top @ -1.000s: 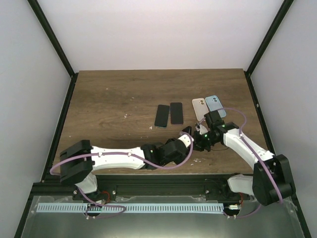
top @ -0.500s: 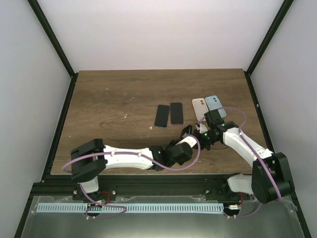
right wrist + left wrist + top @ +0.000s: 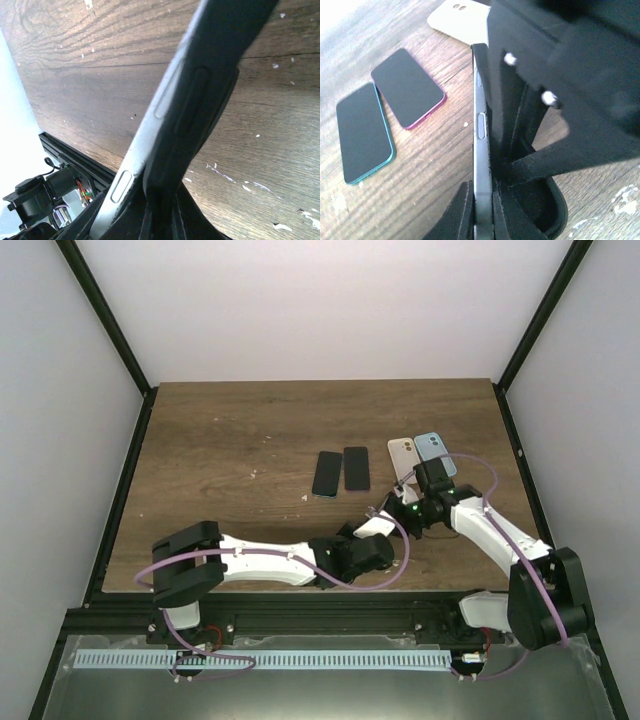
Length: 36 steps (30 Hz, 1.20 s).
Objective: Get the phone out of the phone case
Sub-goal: Remove the phone case from the phone, then place the phone at the center of the board.
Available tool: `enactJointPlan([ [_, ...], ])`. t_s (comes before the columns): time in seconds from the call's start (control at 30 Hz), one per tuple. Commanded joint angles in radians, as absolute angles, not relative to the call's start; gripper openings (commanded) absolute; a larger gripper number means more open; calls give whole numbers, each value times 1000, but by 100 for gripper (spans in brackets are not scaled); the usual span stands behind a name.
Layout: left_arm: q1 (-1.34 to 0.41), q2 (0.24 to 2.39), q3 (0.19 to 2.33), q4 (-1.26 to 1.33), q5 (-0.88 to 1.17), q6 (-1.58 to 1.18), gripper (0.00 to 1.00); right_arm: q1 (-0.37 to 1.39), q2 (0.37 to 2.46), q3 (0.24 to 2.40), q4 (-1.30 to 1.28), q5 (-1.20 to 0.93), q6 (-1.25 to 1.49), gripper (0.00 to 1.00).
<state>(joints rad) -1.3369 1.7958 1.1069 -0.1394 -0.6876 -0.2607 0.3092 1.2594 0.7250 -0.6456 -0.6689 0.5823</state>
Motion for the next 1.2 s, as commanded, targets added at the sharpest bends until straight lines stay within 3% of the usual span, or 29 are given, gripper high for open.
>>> enactJointPlan([
  [0.0, -1292, 1801, 1100, -208, -781, -270, 0, 304, 1225, 771, -684, -750, 561, 1],
  [0.3, -1234, 1592, 1077, -179, -696, -356, 0, 279, 1179, 805, -679, -563, 521, 1],
  [0.63, -1074, 1309, 916, -78, -489, -475, 0, 276, 1112, 889, -703, -425, 431, 1],
  [0.9, -943, 1262, 880, -204, -631, -230, 0, 223, 1002, 929, -528, -386, 111, 1],
  [1.17, -941, 1452, 907, -127, -888, 142, 0, 137, 806, 721, -305, -561, -26, 1],
])
